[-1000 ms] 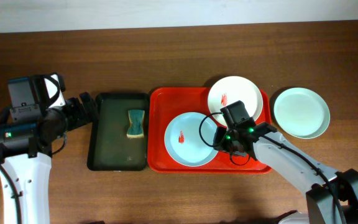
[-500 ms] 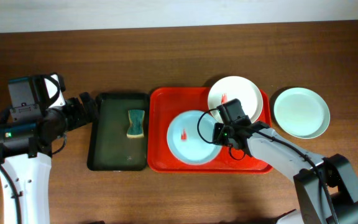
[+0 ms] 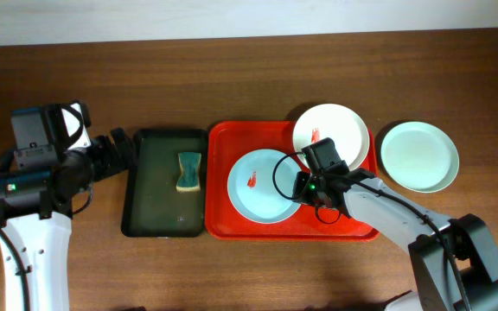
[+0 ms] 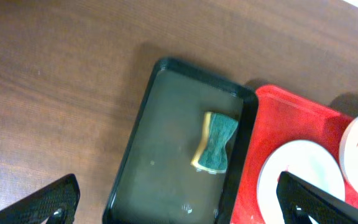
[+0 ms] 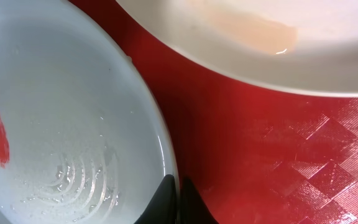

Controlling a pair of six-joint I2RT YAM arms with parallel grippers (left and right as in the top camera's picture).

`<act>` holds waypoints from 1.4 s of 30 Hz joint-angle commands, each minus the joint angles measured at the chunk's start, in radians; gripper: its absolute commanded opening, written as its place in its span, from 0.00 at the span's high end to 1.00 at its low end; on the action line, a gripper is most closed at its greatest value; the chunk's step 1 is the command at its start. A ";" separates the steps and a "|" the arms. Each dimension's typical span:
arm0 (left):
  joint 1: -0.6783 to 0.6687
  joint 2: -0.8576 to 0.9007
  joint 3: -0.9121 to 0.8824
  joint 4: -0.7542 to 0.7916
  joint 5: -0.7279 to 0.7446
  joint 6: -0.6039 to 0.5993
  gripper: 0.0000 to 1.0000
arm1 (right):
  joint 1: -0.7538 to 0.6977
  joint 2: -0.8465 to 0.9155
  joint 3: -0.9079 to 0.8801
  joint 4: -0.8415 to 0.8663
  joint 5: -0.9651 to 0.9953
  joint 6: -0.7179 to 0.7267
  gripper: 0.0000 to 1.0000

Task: Clean dirty plates on tray and stack at the side
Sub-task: 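Hold the light-blue plate with the right gripper while moving the left arm to the sponge, then lower the left gripper onto the green-yellow sponge and grasp it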

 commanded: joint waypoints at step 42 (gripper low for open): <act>-0.395 0.885 0.234 -0.055 -0.169 -0.047 0.69 | 0.005 0.005 0.002 -0.038 -0.005 -0.049 0.91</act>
